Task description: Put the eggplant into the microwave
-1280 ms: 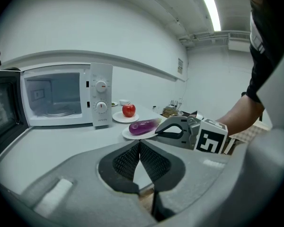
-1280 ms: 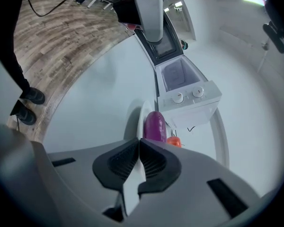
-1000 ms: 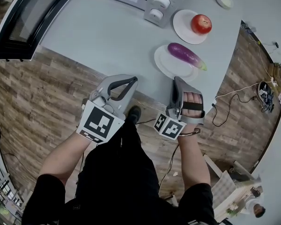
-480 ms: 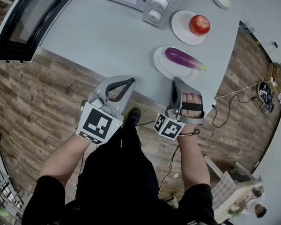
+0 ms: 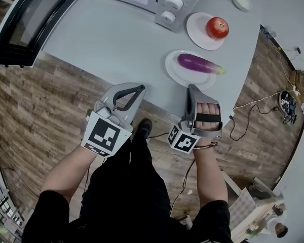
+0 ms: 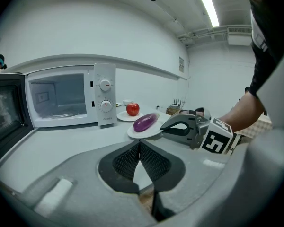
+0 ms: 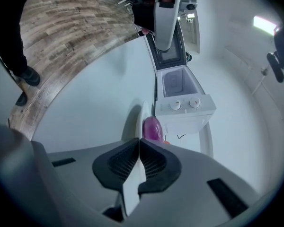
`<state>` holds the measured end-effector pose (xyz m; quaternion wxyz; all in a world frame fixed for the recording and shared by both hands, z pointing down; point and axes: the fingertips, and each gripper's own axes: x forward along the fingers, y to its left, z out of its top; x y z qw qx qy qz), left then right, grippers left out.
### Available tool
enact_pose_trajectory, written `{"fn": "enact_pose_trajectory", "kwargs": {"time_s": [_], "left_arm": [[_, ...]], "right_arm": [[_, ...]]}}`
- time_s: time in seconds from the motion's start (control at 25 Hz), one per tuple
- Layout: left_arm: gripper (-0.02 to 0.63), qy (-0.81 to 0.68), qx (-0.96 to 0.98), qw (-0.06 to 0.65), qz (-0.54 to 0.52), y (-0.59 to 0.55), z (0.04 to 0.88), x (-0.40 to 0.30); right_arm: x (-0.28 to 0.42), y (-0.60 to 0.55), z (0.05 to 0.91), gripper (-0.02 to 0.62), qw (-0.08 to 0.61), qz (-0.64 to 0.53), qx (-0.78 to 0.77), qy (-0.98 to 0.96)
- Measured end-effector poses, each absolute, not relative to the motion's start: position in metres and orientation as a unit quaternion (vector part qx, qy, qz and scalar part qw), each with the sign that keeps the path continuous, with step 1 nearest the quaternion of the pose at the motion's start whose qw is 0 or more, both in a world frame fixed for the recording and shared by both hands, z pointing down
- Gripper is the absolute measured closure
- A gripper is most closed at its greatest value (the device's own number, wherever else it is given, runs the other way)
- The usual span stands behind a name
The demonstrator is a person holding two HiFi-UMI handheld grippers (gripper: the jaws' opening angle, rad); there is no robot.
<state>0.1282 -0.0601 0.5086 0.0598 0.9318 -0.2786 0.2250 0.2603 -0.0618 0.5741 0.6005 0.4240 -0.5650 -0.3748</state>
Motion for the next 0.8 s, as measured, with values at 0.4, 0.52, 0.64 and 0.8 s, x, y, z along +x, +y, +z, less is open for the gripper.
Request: {"fn": "enact_pose_trajectory", "kwargs": {"time_s": [0.4, 0.52, 0.64, 0.8], "left_arm": [[0.597, -0.286, 0.931, 0.050, 0.223, -0.055, 0.499, 0.123], [0.597, -0.290, 0.930, 0.045, 0.222, -0.053, 0.488, 0.121], [0.597, -0.296, 0.929, 0.037, 0.218, -0.052, 0.469, 0.119], [0.597, -0.307, 0.928, 0.026, 0.209, -0.047, 0.440, 0.117]], "right_arm": [[0.256, -0.061, 0.555, 0.574, 0.586, -0.402, 0.432, -0.556], [0.251, -0.060, 0.539, 0.572, 0.577, -0.410, 0.435, -0.557], [0.247, -0.058, 0.518, 0.572, 0.569, -0.421, 0.436, -0.555], [0.239, -0.056, 0.485, 0.572, 0.555, -0.441, 0.437, -0.553]]}}
